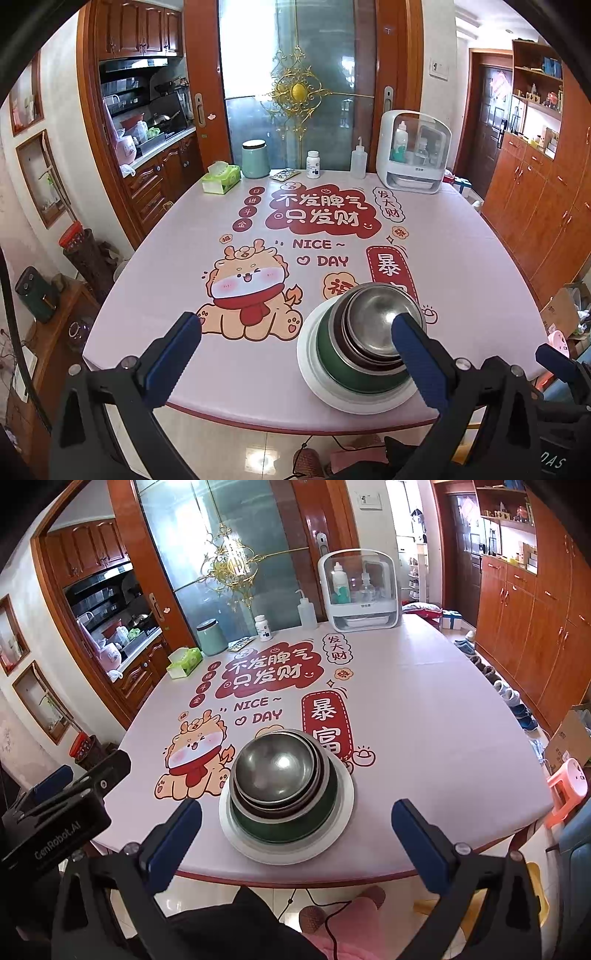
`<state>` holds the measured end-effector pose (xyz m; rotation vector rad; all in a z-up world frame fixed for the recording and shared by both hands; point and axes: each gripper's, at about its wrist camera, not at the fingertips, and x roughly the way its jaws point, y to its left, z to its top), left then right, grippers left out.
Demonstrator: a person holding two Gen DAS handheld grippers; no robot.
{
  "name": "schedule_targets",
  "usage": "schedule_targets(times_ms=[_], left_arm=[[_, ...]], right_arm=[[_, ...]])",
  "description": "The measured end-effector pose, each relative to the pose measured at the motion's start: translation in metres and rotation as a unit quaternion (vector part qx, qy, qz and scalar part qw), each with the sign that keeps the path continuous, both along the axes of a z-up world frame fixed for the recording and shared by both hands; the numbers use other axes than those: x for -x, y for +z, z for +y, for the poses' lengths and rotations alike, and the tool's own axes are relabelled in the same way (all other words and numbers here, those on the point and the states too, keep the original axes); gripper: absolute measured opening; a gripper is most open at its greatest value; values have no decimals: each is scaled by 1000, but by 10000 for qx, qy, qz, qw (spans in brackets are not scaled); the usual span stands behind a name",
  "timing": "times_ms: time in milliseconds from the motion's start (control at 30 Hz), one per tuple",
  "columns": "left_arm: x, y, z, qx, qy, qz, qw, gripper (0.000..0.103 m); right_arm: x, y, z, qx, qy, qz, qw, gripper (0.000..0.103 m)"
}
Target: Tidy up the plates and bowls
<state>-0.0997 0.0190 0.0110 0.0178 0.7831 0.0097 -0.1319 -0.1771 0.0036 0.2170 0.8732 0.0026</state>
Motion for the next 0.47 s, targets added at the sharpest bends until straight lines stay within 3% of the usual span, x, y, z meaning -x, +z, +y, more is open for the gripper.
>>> schedule_targets(times_ms=[467], left_arm=[[0, -1, -3, -23, -11, 6, 10000, 102]], right_arm=[[-4, -5, -1, -77, -20, 99, 9999, 103]])
